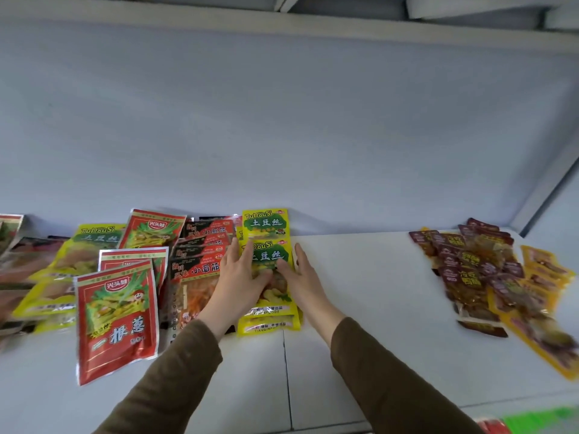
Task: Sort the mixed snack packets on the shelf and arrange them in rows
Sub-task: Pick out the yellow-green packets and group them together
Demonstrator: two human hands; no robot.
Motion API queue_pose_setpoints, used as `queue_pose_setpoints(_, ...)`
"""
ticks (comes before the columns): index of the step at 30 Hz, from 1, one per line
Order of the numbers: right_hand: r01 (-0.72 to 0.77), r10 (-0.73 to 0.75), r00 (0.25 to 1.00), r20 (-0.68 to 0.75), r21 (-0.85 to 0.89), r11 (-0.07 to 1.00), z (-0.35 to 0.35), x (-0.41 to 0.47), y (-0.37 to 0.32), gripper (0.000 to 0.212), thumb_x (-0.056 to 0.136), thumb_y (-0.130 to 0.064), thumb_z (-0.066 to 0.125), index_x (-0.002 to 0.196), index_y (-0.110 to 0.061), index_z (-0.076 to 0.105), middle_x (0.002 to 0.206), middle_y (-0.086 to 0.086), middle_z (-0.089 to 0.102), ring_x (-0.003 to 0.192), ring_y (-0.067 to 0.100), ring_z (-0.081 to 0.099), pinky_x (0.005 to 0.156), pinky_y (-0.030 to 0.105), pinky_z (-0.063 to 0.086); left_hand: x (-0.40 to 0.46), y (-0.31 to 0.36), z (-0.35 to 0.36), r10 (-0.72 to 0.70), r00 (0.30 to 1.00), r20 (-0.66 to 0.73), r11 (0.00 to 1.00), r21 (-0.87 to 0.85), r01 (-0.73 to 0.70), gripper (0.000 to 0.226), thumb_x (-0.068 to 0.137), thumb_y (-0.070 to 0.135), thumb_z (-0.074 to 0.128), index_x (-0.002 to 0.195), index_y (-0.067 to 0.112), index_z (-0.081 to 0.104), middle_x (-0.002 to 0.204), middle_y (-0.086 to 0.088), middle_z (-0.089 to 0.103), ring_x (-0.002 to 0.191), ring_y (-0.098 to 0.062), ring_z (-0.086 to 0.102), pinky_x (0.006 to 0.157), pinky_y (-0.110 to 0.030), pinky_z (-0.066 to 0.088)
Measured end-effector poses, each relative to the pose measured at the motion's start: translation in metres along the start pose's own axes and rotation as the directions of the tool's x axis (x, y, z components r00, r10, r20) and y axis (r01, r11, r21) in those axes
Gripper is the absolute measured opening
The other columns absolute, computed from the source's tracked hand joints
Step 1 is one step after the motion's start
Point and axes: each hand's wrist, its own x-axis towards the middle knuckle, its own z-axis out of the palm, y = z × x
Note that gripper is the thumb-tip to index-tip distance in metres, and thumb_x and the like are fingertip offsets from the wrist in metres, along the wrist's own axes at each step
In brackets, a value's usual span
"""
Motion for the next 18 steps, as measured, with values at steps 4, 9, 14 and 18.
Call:
queue_pose_setpoints(4, -0.047, 0.047, 0.999, 0.001, 0.012, 0.999, -0.007, -0.005, 0.003, 0.072, 0.100, -0.050, 0.054, 0.160, -0.029, 0.021, 0.165, 0.000, 0.030, 0.153, 0.021, 0.025, 0.122, 0.048, 0.026, -0.007, 0.011, -0.004, 0.060, 0.998, -0.028, 0.998, -0.013, -0.060, 0.072, 0.101, 0.036, 0.059, 0.161, 0.033, 0.021, 0.173, -0.007, -0.003, 0.158, -0.030, -0.010, 0.126, -0.051, 0.006)
queue_pose_setpoints(9, 0.008, -0.010, 0.999, -0.042, -0.032, 0.999, -0.018, -0.017, 0.009, 0.068, 0.099, -0.047, 0.056, 0.158, -0.030, 0.027, 0.163, -0.004, 0.034, 0.149, 0.017, 0.032, 0.121, 0.045, 0.030, -0.014, 0.028, -0.002, 0.150, 0.987, -0.056, 0.989, 0.022, -0.149, 0.061, 0.099, 0.036, 0.061, 0.154, 0.038, 0.034, 0.171, -0.005, 0.009, 0.158, -0.025, -0.006, 0.126, -0.051, 0.007)
queue_pose_setpoints(14, 0.063, -0.074, 0.994, -0.076, -0.133, 0.989, -0.048, -0.038, 0.011, 0.065, 0.100, -0.041, 0.058, 0.157, -0.024, 0.031, 0.160, -0.003, 0.037, 0.147, 0.018, 0.034, 0.120, 0.042, 0.030, -0.019, 0.049, 0.019, 0.209, 0.976, -0.068, 0.975, 0.087, -0.203, 0.063, 0.099, 0.035, 0.064, 0.156, 0.023, 0.039, 0.169, -0.005, 0.020, 0.158, -0.024, 0.000, 0.126, -0.041, 0.005)
queue_pose_setpoints(18, 0.106, -0.131, 0.986, -0.101, -0.223, 0.969, -0.091, -0.056, 0.013, 0.065, 0.099, -0.040, 0.061, 0.156, -0.023, 0.033, 0.158, -0.004, 0.040, 0.145, 0.016, 0.034, 0.119, 0.035, 0.029, -0.020, 0.074, 0.043, 0.234, 0.972, -0.023, 0.968, 0.104, -0.231, 0.063, 0.097, 0.036, 0.067, 0.154, 0.021, 0.044, 0.168, -0.010, 0.024, 0.158, -0.026, 0.006, 0.126, -0.041, 0.008)
